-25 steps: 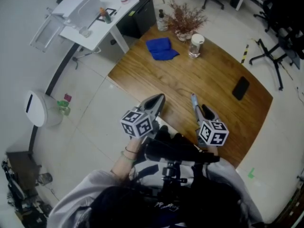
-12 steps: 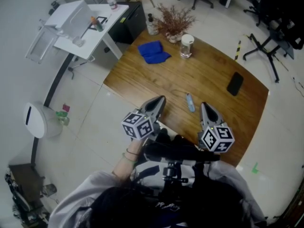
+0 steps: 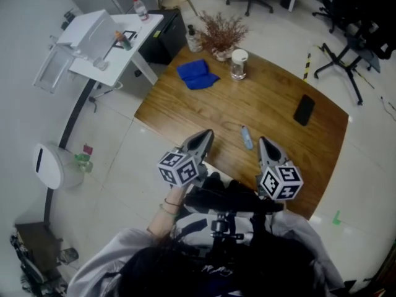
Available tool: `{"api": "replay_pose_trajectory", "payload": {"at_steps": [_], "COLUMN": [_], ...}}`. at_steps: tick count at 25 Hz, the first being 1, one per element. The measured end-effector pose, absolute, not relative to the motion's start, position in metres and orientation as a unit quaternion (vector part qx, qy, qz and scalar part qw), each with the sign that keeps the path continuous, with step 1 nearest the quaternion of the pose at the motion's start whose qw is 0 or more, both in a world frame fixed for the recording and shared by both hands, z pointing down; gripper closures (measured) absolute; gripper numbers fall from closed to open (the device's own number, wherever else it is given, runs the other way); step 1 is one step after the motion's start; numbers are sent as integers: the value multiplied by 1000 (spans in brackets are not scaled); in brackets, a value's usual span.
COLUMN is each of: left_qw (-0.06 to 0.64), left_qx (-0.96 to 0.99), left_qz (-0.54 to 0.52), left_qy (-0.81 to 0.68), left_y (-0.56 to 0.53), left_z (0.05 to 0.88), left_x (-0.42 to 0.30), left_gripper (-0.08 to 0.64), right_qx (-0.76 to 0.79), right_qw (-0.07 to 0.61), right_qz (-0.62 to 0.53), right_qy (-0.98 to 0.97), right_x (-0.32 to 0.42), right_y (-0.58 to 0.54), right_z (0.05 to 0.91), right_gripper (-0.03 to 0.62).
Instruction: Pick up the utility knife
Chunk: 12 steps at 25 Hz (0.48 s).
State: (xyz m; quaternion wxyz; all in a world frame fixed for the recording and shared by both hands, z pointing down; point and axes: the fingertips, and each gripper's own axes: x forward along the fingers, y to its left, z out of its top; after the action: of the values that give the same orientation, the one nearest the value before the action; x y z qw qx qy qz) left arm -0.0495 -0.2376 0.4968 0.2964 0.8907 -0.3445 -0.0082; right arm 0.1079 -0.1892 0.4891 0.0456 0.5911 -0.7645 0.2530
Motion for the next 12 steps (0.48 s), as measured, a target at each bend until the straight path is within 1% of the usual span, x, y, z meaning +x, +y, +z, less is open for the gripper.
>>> {"api": "replay_pose_trajectory", "payload": {"at_steps": [12], "left_qw": [302], "left_qx": [889], "left_qz": [-8], "left_qy": [-343], "left_y": [-243], "left_z": [499], "left_x": [-51], "left_gripper": [554], "right_qx": [594], "right_qw": [51], "right_qz": [257], "right_qy": [-761], "right_x": [111], "right_y": [-191], "right_z": [492], "right_gripper": [578]}}
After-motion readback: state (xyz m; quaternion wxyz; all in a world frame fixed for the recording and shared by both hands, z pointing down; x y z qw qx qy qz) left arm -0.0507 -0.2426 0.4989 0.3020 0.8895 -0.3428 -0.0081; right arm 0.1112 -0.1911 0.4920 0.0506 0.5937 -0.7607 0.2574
